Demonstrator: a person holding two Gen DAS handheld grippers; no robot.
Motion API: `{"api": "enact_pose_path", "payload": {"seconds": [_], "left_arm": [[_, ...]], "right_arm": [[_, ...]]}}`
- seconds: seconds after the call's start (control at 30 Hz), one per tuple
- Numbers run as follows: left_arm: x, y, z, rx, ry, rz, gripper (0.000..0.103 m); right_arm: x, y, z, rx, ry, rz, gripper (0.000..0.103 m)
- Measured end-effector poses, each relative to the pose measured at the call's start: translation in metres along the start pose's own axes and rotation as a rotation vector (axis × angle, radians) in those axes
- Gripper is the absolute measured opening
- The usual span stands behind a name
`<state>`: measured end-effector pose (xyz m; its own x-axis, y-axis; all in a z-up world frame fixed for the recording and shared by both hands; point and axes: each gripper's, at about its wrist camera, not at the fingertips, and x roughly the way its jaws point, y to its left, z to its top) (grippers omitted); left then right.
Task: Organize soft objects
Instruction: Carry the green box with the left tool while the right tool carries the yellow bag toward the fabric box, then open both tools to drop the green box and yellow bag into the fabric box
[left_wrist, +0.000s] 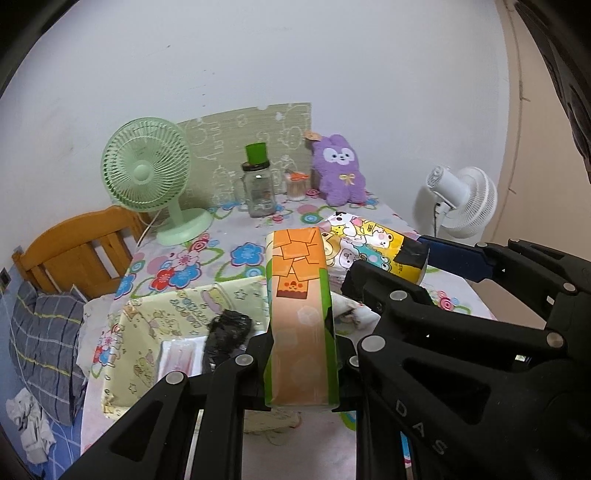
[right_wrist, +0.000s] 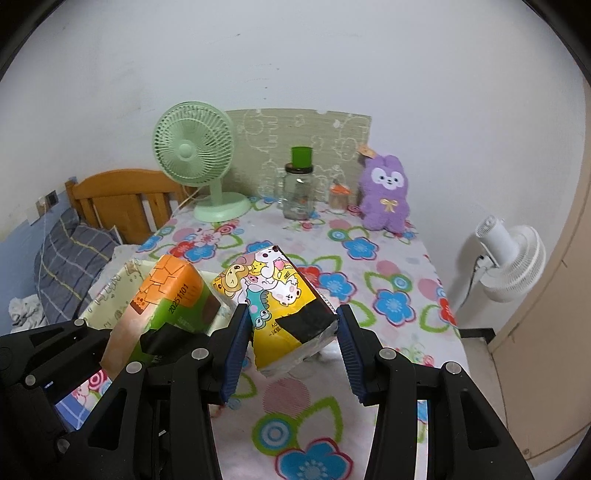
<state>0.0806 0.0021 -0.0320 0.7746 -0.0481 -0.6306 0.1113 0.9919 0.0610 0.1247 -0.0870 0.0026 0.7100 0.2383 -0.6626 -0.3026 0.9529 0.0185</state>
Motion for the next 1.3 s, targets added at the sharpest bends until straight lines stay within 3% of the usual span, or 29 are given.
{"api": "enact_pose_path", "payload": {"seconds": [0.97, 1.07, 1.3], "left_arm": [[0.059, 0.112, -0.014, -0.107, 0.119, 0.102, 0.018], [0.065, 0.116, -0.016, -0.096, 0.135, 0.109, 0.02], [0.069, 0.12, -0.021, -0.106, 0.146, 0.121, 0.05]], "right_arm": [[0.099, 0.096, 0.027, -0.073, 0.107, 0.155, 0.05], [0.107, 0.098, 0.026, -0.066, 0.118, 0.169, 0.05], [0.115, 0.102, 0.021, -0.074, 0.129, 0.196, 0.052]]}}
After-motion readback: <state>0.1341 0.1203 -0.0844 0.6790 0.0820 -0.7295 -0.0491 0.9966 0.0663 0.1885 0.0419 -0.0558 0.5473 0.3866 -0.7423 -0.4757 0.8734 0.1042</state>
